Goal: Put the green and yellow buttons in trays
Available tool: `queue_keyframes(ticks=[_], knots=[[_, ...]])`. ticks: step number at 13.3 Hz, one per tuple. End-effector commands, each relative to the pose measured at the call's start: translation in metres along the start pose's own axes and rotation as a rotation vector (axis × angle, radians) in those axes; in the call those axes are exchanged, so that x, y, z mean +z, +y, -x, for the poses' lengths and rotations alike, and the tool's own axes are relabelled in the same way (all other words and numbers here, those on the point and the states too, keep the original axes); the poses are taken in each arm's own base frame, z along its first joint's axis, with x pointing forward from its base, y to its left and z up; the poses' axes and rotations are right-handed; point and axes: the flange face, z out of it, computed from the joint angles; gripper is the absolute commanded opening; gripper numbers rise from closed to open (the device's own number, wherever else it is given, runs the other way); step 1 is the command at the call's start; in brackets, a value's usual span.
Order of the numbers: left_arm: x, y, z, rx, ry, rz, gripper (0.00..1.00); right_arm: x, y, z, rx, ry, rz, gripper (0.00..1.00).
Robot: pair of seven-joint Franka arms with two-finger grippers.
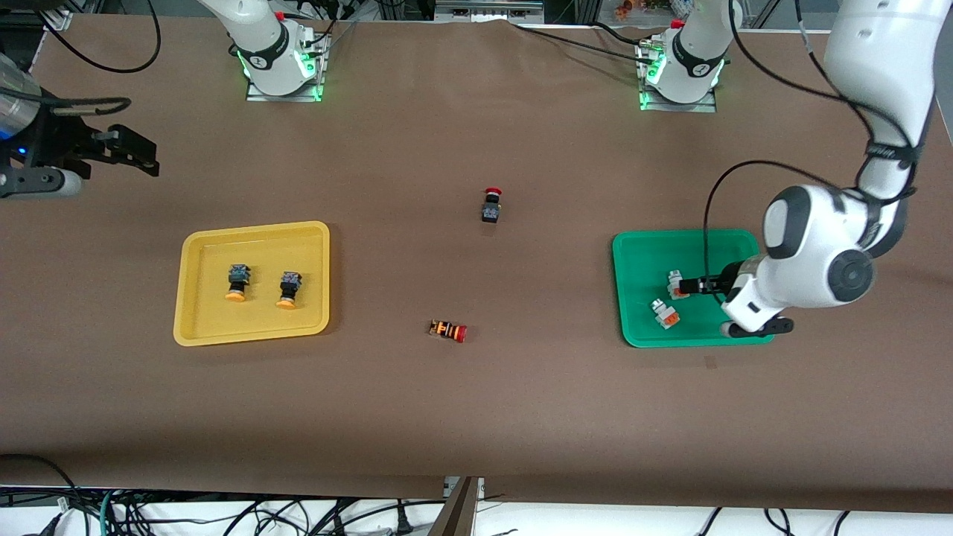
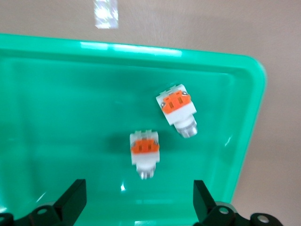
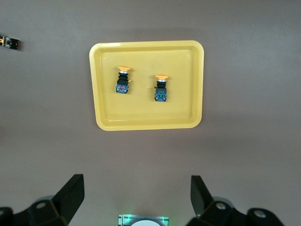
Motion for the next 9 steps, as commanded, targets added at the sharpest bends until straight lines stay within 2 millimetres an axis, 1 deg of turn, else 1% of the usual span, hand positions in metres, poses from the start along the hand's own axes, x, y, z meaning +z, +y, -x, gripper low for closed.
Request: queue_keyframes(ticks=[1,2,4,5,6,7,8,9], knots=[[-0.089,-0.008,0.038,0.006,0.046,-0.045,1.0,0.002,0.005,0.007,-0.006,-0.01,-0.001,1.0],[-0.122,-0.01,0.048,-0.002,0.052,-0.046,1.0,0.003,0.006,0.003,-0.004,-0.016,-0.004,1.0],[-0.17,-0.003,0.063,0.008,0.045,-0.046,1.0,0.005,0.004,0.0,-0.009,-0.022,-0.002,1.0],[-0.197,-0.002,0.067,-0.001,0.085,-0.042,1.0,0.004,0.005,0.0,-0.007,-0.02,-0.002,1.0],[-0.22,-0.003,0.073,-0.008,0.116,-0.047,1.0,0.005,0.007,0.0,-0.004,-0.022,-0.003,1.0],[-0.245,-0.002,0.088,-0.01,0.148,-0.045,1.0,0.005,0.007,0.0,-0.003,-0.022,-0.003,1.0],[-0.263,-0.009,0.101,-0.021,0.174,-0.047,1.0,0.004,0.008,0.0,-0.002,-0.021,-0.001,1.0],[-0.275,-0.006,0.113,-0.017,0.197,-0.056,1.0,0.005,0.006,-0.001,-0.005,-0.02,-0.001,1.0]])
